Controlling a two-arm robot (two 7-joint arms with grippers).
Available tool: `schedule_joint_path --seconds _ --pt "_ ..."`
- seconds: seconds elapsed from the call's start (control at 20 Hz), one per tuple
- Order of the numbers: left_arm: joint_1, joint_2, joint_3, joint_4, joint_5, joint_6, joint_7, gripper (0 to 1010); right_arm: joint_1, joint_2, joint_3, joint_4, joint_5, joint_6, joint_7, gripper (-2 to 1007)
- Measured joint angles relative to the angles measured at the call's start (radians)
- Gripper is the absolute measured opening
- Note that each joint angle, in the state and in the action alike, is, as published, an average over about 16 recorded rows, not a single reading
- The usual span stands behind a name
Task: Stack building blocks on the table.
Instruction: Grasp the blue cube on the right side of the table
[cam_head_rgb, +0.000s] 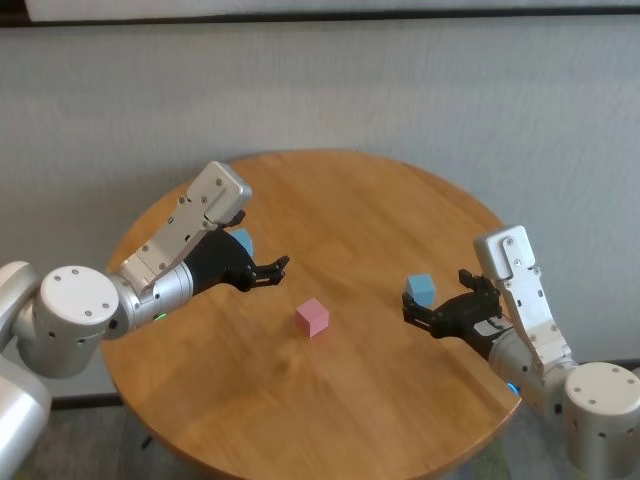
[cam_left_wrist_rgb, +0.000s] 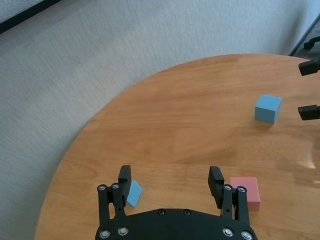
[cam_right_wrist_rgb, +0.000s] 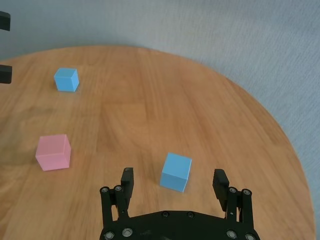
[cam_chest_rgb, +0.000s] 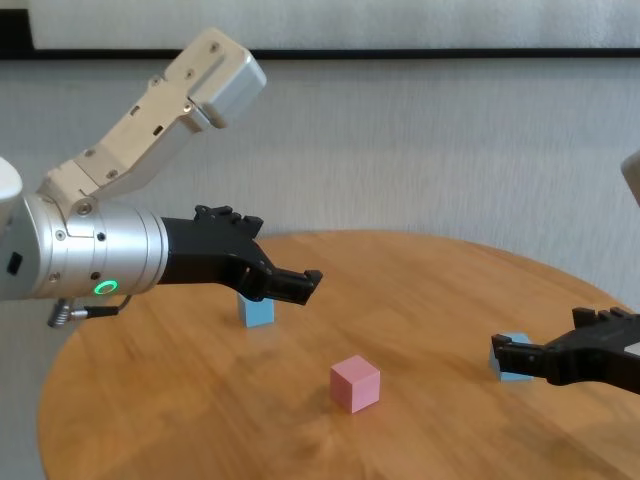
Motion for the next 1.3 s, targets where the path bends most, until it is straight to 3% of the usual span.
schedule_joint_path --seconds 0.4,0.85,1.3 --pt "-0.001 -0.001 0.001 0.001 -0.001 -0.001 -0.001 1000 0.021 -0.052 0.002 0.049 -0.023 0.003 -0.018 1000" --pt "-0.001 -0.001 0.001 0.002 -0.001 -0.001 -0.001 1000 0.050 -0.104 0.003 0.116 -0.060 -0.022 -0.034 1001" --pt "-0.001 -0.001 0.001 0.002 -0.001 -0.001 -0.001 1000 0.073 -0.147 0.022 0.178 -0.076 -0.039 -0.044 1000"
